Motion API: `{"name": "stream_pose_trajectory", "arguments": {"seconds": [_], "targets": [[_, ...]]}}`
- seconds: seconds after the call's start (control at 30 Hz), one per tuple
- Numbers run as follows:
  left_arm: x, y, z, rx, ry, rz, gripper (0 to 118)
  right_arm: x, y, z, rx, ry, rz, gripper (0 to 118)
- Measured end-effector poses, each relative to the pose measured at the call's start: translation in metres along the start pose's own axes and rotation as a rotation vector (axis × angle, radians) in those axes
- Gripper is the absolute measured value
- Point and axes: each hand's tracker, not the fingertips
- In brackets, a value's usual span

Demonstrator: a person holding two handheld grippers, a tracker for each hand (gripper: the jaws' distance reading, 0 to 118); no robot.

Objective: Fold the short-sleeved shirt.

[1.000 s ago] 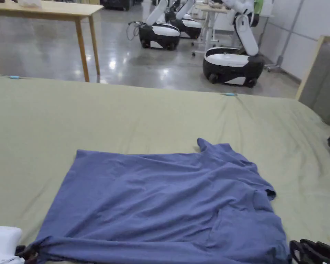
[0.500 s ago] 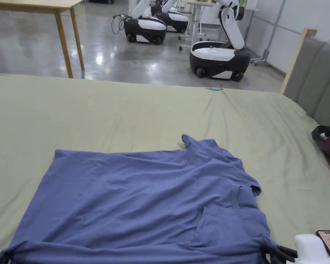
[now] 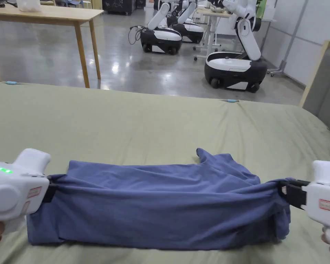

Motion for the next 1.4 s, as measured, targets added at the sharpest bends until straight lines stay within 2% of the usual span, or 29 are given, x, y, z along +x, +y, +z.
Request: {"name": "stream_pose_trajectory", "arguments": {"seconds": [0.07,0.17,0.2,0.23,0.27,0.3,0.33,0.4,0.5,0.53,0.57,0.6,0.63,0.67,0.73,0.77,0.8,1.0,1.03,1.07,1.1,1.13,1.33,1.37,1.4], "targets": [[-0.002,0.002,-0.048,-0.096,-0.001,0.02,0,0.006,-0.003,-0.043,-0.062,-0.047,-0.007,8],[-0.001,-0.01,-0.078,-0.13,-0.023,0.03,0,0.008,-0.011,-0.074,-0.112,-0.035,-0.026,8],[-0.001,-0.014,-0.078,-0.12,-0.028,0.031,3,0.007,-0.014,-0.074,-0.102,-0.028,-0.017,14],[-0.002,-0.017,-0.07,-0.084,-0.03,0.049,15,0.005,-0.017,-0.069,-0.074,-0.024,0.009,37],[-0.005,-0.02,-0.059,-0.03,-0.028,0.095,44,0.004,-0.02,-0.062,-0.043,-0.018,0.023,76],[-0.003,-0.025,-0.045,0.004,-0.038,0.118,100,0.002,-0.021,-0.054,-0.033,0.008,0.031,110],[-0.005,-0.031,-0.028,0.05,-0.047,0.132,117,-0.002,-0.024,-0.038,0.0,0.03,0.047,110],[-0.004,-0.047,0.014,0.161,-0.047,0.145,114,-0.015,-0.031,0.004,0.111,0.03,0.084,107],[0.006,-0.085,0.063,0.208,-0.017,0.121,114,-0.028,-0.057,0.055,0.199,0.082,0.144,106],[0.01,-0.1,0.074,0.21,-0.004,0.116,112,-0.041,-0.065,0.075,0.2,0.062,0.177,99],[0.016,-0.112,0.084,0.202,-0.005,0.116,104,-0.044,-0.074,0.086,0.205,0.045,0.201,74],[0.019,-0.127,0.091,0.19,-0.004,0.115,70,-0.046,-0.085,0.096,0.218,0.038,0.198,23],[0.02,-0.142,0.095,0.176,-0.018,0.125,27,-0.048,-0.093,0.104,0.21,0.028,0.188,3],[0.022,-0.155,0.094,0.159,-0.012,0.137,0,-0.047,-0.098,0.108,0.209,0.013,0.179,2],[0.018,-0.175,0.085,0.135,0.006,0.149,0,-0.044,-0.106,0.121,0.212,0.065,0.14,2],[0.014,-0.18,0.081,0.093,-0.032,0.19,0,-0.043,-0.108,0.125,0.199,0.071,0.119,2],[0.011,-0.183,0.078,0.074,-0.057,0.224,0,-0.041,-0.111,0.125,0.199,0.052,0.121,2],[-0.002,-0.168,0.037,0.074,-0.028,0.221,0,-0.038,-0.119,0.123,0.162,0.046,0.119,2],[-0.004,-0.162,0.028,0.074,-0.008,0.207,3,-0.038,-0.119,0.121,0.153,0.045,0.122,2],[-0.007,-0.156,0.02,0.074,0.002,0.196,23,-0.035,-0.12,0.117,0.138,0.047,0.12,2],[-0.002,-0.149,0.012,0.058,0.002,0.194,84,-0.035,-0.121,0.114,0.128,0.044,0.121,2],[-0.004,-0.144,0.0,0.033,0.007,0.194,116,-0.034,-0.122,0.11,0.124,0.028,0.128,2],[-0.001,-0.114,-0.045,-0.007,0.012,0.164,109,-0.013,-0.121,0.073,0.046,-0.025,0.108,2],[0.007,-0.11,-0.049,-0.022,0.011,0.152,103,-0.008,-0.121,0.066,0.033,-0.033,0.088,2],[0.007,-0.108,-0.056,-0.042,0.0,0.141,83,-0.003,-0.121,0.059,0.021,-0.036,0.063,3]]}}
